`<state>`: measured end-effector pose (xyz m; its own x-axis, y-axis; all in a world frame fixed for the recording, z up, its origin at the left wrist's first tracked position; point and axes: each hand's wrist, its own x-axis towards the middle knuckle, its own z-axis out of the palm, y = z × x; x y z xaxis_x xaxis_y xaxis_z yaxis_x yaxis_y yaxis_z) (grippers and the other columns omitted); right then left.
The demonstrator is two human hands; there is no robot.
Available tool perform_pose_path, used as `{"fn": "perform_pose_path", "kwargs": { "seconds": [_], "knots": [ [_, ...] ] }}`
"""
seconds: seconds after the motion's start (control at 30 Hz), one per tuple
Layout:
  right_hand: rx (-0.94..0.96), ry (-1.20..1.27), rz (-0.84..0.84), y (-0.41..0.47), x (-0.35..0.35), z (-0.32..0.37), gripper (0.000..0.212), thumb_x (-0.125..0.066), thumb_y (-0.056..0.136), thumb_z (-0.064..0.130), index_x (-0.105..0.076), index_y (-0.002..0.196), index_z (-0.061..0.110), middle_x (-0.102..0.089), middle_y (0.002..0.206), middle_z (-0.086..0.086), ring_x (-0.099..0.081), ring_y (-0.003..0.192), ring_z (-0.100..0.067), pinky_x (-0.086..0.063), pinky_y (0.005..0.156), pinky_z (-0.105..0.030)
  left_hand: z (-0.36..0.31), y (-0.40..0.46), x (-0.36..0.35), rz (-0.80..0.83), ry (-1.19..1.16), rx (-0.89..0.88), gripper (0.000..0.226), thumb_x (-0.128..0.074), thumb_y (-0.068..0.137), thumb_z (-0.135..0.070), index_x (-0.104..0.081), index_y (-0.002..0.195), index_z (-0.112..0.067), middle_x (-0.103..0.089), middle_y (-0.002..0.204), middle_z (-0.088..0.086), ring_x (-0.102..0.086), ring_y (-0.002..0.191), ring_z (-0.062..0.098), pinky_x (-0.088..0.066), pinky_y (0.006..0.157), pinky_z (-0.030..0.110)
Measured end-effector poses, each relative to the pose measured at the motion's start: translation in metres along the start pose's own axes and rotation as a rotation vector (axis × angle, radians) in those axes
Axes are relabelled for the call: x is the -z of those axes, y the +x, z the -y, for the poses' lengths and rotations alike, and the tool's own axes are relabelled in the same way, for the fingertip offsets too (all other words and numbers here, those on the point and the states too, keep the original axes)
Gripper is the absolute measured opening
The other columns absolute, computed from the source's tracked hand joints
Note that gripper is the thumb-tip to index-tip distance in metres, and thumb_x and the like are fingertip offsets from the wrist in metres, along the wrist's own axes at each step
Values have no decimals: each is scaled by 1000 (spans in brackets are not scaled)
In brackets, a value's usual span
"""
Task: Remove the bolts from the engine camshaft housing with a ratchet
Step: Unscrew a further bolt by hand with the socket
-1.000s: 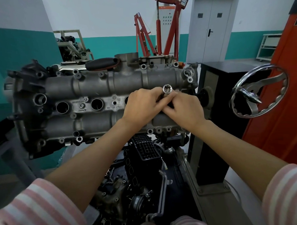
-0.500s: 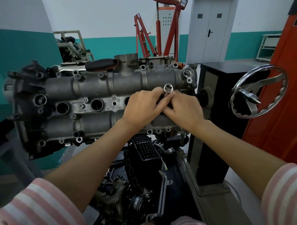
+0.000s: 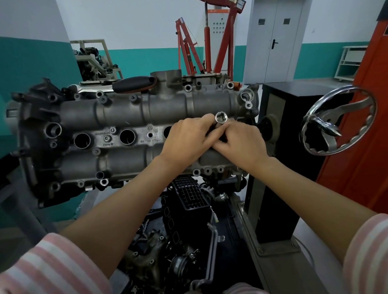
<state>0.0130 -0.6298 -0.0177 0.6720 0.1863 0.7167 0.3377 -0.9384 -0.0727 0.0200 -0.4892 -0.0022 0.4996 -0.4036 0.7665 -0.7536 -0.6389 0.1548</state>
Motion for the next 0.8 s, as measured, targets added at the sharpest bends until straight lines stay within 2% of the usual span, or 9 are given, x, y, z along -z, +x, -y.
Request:
{"fn": "perform_pose_path", "kwargs": {
  "seconds": [0.13, 0.2, 0.27, 0.37, 0.43, 0.5, 0.63, 0.73, 0.8],
  "knots": [
    [38, 81, -72, -3, 3, 3, 32, -47, 86, 38, -63, 77, 13, -51, 61, 7, -44, 54, -11, -19, 46, -16, 1, 1, 1, 12, -7, 7, 44, -53, 92, -41, -47, 63, -7, -48, 51, 1, -46, 48, 18, -31, 48, 30],
    [48, 112, -86, -5, 6, 6, 28, -41, 83, 39, -55, 70, 18, -34, 56, 17, -36, 52, -7, -17, 46, -15, 0, 1, 1, 14, 2, -5, 43, -50, 91, -42, -49, 70, -5, -51, 55, 3, -49, 51, 21, -37, 48, 33],
    [25, 109, -40, -3, 7, 6, 22, -39, 82, 41, -41, 74, 21, -27, 56, 20, -34, 49, -6, -20, 44, -17, -2, 0, 3, 3, 8, -20, 40, -44, 90, -43, -49, 77, -5, -51, 59, 3, -49, 52, 21, -38, 48, 33],
    [-12, 86, -2, -2, 3, 2, 32, -35, 85, 43, -43, 85, 12, -38, 62, 13, -41, 51, -11, -29, 44, -23, -4, 0, 2, 1, 11, -15, 35, -40, 90, -39, -48, 81, -6, -47, 59, -3, -47, 51, 18, -35, 46, 30],
    [-14, 73, 0, -1, 2, 2, 38, -37, 87, 46, -47, 91, 10, -48, 68, 8, -45, 54, -13, -33, 47, -27, -3, 0, 1, 9, 18, 1, 28, -47, 93, -33, -45, 77, -10, -39, 54, -9, -44, 48, 18, -29, 47, 28],
    [-5, 41, 6, 0, 2, 1, 33, -41, 86, 47, -47, 85, 14, -49, 67, 7, -44, 56, -11, -31, 47, -25, -1, -1, 1, -4, 17, 25, 34, -51, 94, -31, -42, 67, -12, -33, 47, -11, -42, 45, 18, -24, 47, 27],
    [-7, 29, 1, -1, 3, 2, 34, -41, 84, 46, -57, 76, 18, -42, 62, 10, -39, 57, -8, -21, 46, -17, 1, 0, 1, 2, -8, 32, 48, -55, 92, -38, -47, 56, -6, -48, 46, 5, -44, 45, 20, -30, 48, 29],
    [25, 84, -64, -4, 4, 4, 27, -47, 84, 36, -58, 71, 15, -48, 57, 6, -36, 53, -9, -20, 46, -15, 0, 1, 2, 14, 2, 11, 48, -51, 92, -43, -53, 66, -3, -52, 52, 5, -50, 49, 21, -36, 49, 33],
    [25, 82, -37, -4, 6, 5, 22, -45, 85, 37, -48, 72, 20, -44, 59, 8, -38, 52, -10, -22, 44, -21, -2, 0, 2, 15, 21, -6, 52, -39, 90, -51, -57, 77, -3, -53, 56, 4, -52, 52, 21, -40, 50, 34]
  ]
}}
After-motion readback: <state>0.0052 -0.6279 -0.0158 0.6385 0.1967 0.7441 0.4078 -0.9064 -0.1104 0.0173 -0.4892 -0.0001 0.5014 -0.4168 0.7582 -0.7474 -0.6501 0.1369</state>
